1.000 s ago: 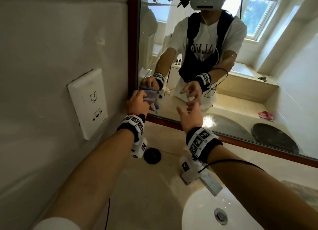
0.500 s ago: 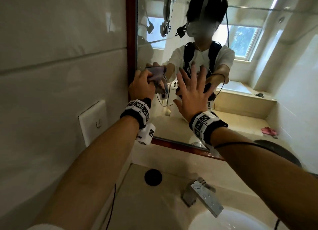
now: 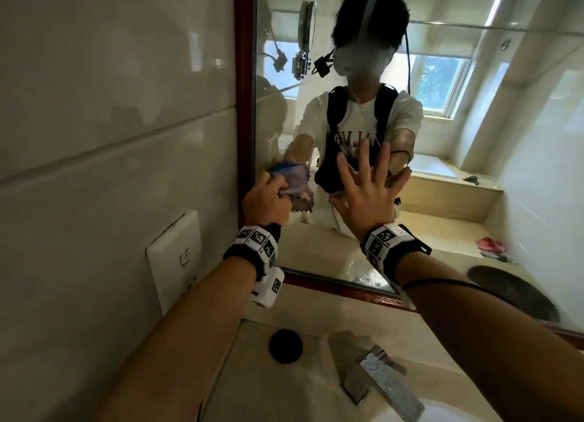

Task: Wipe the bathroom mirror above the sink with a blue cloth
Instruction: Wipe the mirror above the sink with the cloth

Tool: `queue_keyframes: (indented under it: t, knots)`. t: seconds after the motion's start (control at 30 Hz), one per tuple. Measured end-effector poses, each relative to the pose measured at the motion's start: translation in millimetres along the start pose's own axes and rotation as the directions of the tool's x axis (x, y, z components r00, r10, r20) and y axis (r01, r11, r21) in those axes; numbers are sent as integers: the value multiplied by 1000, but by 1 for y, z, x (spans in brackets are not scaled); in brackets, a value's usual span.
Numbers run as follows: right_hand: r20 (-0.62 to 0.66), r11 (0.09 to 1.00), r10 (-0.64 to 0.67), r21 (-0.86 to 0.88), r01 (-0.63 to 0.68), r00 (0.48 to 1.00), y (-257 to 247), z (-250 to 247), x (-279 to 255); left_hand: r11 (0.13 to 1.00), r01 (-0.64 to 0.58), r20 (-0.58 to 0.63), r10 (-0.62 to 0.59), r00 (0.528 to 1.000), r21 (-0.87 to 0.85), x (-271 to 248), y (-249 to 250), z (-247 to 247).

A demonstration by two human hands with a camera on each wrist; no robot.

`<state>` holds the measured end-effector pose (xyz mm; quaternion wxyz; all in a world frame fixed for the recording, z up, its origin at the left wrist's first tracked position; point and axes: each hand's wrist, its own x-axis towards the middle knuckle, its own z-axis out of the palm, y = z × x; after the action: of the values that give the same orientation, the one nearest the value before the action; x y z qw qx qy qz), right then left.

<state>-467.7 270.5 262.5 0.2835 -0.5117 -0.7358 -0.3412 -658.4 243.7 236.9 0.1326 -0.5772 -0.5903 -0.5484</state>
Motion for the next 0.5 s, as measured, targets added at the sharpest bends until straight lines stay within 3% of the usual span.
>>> queue_keyframes:
  t: [0.2, 0.5]
  knots:
    - [-21, 1000, -30, -10, 30, 999, 3, 7, -3, 988, 145, 123, -152, 981, 61, -3, 4, -3]
    - [-1, 999, -31, 10, 31, 1000, 5, 7, -4, 991, 126, -45, -124, 991, 34, 72, 40, -40]
